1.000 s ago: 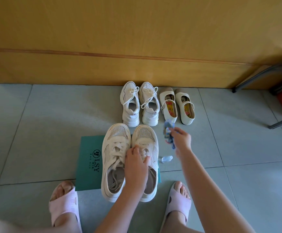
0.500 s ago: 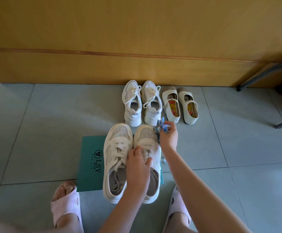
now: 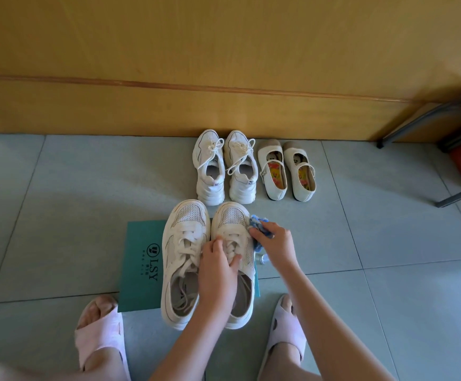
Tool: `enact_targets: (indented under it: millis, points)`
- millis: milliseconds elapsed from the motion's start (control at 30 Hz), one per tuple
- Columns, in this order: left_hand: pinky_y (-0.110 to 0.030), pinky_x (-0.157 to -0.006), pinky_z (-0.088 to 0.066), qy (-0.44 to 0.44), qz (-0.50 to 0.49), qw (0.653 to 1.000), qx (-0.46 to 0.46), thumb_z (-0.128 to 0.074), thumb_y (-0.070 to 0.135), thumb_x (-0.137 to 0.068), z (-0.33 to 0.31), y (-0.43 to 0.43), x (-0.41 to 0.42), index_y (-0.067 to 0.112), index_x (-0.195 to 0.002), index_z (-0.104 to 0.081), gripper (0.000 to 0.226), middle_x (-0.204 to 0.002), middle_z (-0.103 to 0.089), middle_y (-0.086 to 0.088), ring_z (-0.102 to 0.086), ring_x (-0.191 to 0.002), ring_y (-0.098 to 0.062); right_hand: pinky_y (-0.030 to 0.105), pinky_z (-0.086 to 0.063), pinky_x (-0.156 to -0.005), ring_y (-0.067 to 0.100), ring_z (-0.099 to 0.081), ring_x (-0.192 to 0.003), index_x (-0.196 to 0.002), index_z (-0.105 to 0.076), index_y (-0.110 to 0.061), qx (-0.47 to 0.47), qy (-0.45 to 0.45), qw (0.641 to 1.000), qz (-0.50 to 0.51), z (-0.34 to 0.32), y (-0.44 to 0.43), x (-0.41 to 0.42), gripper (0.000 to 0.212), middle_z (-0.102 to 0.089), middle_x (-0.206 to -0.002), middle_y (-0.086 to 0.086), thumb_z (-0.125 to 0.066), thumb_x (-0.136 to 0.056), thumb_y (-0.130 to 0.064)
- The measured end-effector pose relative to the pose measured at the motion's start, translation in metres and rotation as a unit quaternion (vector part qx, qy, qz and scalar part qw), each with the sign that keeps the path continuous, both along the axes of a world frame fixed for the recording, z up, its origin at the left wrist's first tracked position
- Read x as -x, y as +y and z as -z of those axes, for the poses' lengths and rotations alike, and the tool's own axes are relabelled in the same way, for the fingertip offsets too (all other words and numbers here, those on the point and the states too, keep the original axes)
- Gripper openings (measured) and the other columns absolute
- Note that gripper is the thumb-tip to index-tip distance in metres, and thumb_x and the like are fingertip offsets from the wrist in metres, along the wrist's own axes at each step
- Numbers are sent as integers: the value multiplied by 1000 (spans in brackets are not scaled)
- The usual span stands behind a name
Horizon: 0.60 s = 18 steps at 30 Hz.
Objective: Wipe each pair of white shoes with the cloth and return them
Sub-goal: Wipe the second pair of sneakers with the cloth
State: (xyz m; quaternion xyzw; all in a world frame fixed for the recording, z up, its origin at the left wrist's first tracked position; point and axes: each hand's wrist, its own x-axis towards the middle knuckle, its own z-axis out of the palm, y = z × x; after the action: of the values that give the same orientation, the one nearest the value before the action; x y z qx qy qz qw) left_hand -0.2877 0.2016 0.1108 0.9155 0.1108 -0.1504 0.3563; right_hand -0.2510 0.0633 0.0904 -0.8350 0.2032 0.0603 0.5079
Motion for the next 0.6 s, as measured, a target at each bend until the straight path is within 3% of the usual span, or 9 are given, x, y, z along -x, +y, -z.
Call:
enact_targets:
  millis: [67,167,267,367,433,500,600]
  points:
    - [-26,-97,-36,-3,0,1000,-1,-57,39,-90,0,1,0,13,-139,-39,58,-134,-45,-4,-43,-124,-19,14,-26,-46,4,-31,-48,-50,-41,-23,0,10,1000,19,2,-2,0,45,-39,-50,-10,-72,-80,-9]
    - [-26,-98,-38,-12,8,1000,-1,-54,40,-91,-2,2,2,13,-140,-37,58,-134,-44,-4,-43,-124,-19,13,-25,-43,1,-36,-36,-50,-43,-16,-31,30,998,45,-5,-6,-11,42,-44,-36,-12,-69,-82,-9]
    - [-26,-98,-39,-15,15,1000,-17,-51,42,-92,-2,1,2,13,-140,-36,58,-133,-45,-4,-45,-123,-18,18,-38,-48,6,-51,-45,-63,-62,-10,-28,5,998,62,-13,0,-43,23,-63,-53,2,-69,-83,-18]
    - [-26,-95,-40,-7,17,999,-33,-51,42,-92,-3,1,1,13,-139,-38,57,-132,-47,-5,-48,-120,-19,20,-36,-51,15,-45,-52,-69,-62,3,-11,2,1000,25,-15,17,-71,24,-57,-60,22,-70,-81,-17]
    - [-26,-95,-39,-2,18,999,-34,-52,42,-92,-5,0,0,12,-139,-38,57,-133,-46,-5,-47,-120,-20,14,-22,-40,12,-30,-47,-53,-47,-4,15,16,1000,-13,-15,29,-78,37,-40,-48,7,-69,-81,-13]
    - [-26,-95,-40,-1,19,999,-39,-51,42,-92,-4,0,0,13,-139,-38,57,-133,-46,-5,-48,-120,-20,17,-20,-38,12,-22,-47,-51,-34,-11,29,9,999,-19,-13,34,-76,46,-28,-46,-1,-68,-83,-13]
    - [-24,-96,-39,-6,22,999,-43,-50,42,-93,-2,0,-1,13,-140,-36,58,-133,-45,-4,-47,-121,-18,17,-22,-39,10,-21,-47,-50,-33,-13,31,-6,999,12,-10,30,-63,47,-28,-47,-2,-66,-84,-12]
